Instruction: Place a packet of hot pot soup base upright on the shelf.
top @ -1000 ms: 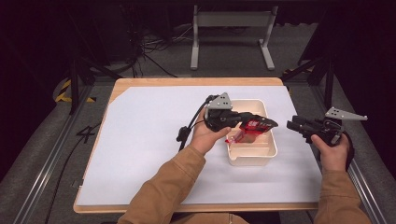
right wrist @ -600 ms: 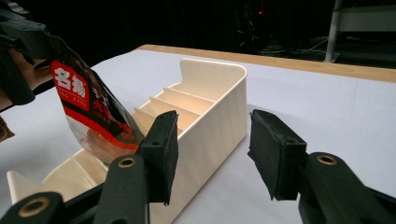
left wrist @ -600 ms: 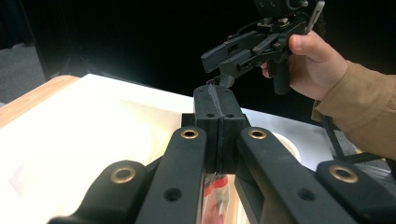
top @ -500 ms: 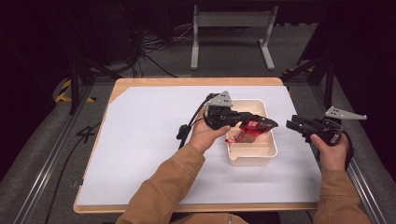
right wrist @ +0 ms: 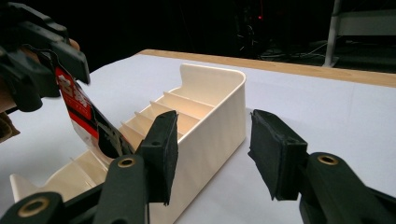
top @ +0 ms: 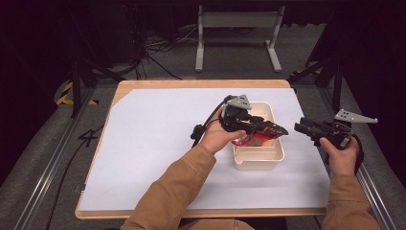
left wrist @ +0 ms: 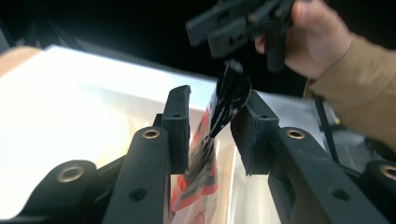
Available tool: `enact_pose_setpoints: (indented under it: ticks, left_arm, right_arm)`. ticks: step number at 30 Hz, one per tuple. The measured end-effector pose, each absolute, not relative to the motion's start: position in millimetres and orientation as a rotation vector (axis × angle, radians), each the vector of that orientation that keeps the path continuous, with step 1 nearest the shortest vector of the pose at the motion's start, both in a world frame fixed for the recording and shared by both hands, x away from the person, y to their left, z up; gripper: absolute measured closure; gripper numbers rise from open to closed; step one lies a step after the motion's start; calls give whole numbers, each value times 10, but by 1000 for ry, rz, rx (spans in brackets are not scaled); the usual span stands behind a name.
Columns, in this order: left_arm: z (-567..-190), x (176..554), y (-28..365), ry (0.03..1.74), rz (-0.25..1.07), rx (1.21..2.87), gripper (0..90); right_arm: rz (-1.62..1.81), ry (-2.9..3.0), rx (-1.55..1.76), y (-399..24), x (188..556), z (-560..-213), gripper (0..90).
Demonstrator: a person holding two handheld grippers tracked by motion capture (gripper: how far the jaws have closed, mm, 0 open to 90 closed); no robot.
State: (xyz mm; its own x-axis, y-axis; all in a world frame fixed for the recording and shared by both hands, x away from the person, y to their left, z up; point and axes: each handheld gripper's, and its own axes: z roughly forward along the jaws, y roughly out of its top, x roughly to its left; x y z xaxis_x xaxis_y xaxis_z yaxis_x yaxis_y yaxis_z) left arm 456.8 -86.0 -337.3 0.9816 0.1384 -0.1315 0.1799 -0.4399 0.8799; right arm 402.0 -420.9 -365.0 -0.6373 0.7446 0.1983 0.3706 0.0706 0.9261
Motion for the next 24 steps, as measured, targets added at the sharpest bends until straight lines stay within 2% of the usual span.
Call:
enact_pose_setpoints:
  ticks: [2,3,5,9,13,24]
  left_arm:
    - [-3402,4567,-906,217,-51,2063,747]
    - [-3409,4569,-915,215,-54,2071,815]
    - [-3413,4577,-917,218,-57,2064,894]
    - [-3427,4572,-899,224,-45,2024,900]
    - [-3480,4564,-874,204,-39,1912,900]
    - [-3681,4569,-814,217,-62,1875,898]
  right_arm:
    - [1589,2026,1113,-4211,4018,-3649,516]
    - [1589,2025,1114,-4213,4017,-3649,516]
    - [1590,2023,1113,-4219,4018,-3651,517]
    - [1591,2021,1113,-4225,4018,-3653,517]
    - [1591,2019,1117,-4229,4018,-3652,517]
    - [1589,2023,1116,-4220,4023,-3657,515]
